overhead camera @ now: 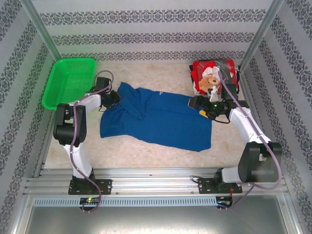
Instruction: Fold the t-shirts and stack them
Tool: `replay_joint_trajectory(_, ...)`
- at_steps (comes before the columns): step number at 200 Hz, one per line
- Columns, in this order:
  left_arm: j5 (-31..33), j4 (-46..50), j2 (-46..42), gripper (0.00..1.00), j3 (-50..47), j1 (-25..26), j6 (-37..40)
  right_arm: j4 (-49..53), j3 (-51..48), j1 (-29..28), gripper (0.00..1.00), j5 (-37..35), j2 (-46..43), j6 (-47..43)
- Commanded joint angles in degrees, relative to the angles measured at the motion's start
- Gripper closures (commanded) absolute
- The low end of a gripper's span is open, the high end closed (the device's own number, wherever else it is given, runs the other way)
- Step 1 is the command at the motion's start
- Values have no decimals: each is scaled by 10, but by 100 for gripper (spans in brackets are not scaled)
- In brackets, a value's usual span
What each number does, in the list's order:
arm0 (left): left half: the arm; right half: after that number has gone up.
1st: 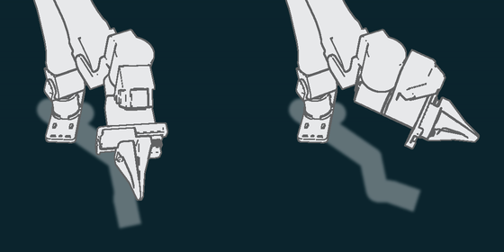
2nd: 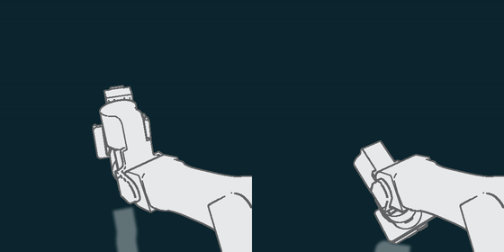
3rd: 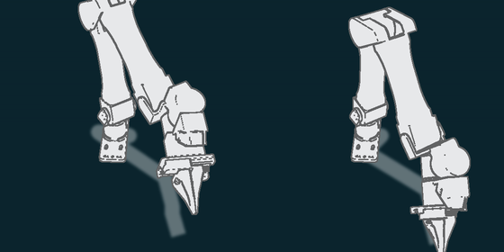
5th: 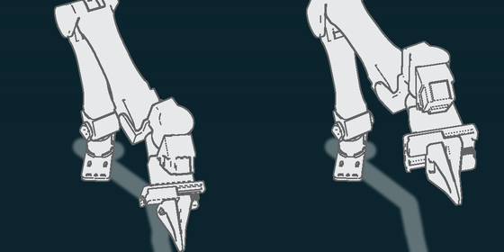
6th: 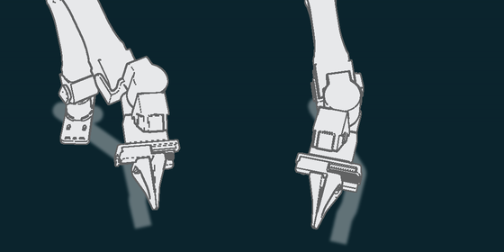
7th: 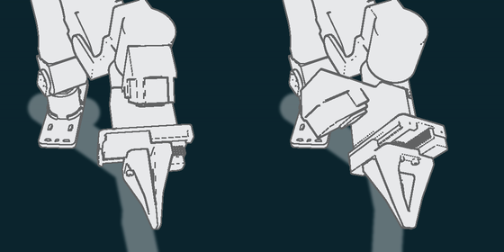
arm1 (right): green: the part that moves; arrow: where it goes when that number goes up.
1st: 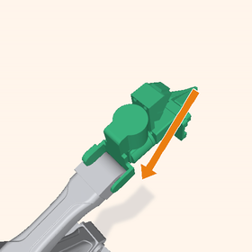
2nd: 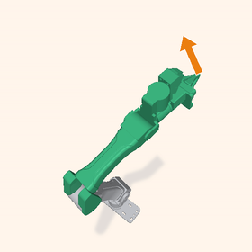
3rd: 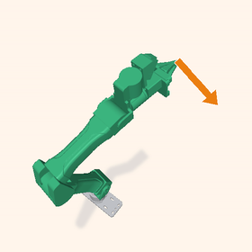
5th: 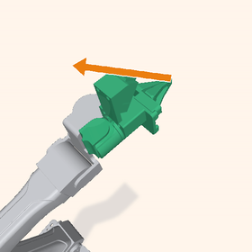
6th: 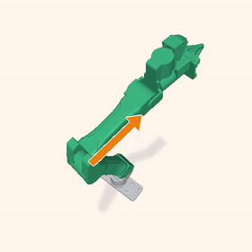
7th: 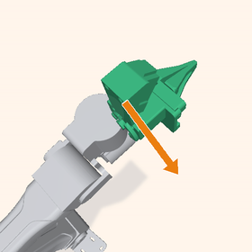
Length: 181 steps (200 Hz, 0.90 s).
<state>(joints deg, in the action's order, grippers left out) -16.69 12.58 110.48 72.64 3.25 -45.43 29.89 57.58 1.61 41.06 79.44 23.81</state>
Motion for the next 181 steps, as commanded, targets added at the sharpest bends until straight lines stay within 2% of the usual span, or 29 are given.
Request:
replay_joint_trajectory(1,-4,-8,-12,64,-9,-9,7,0,13,-7,2,5,-5,-4)
replay_joint_trajectory(43,-16,-31,17,62,4,-9,-5,4,14,-7,2,4,-8,-6)
replay_joint_trajectory(114,-10,-35,50,68,27,-9,-10,15,24,-7,2,4,-10,-12)
replay_joint_trajectory(181,-11,-24,25,90,40,-9,1,12,19,-7,2,3,-13,-10)
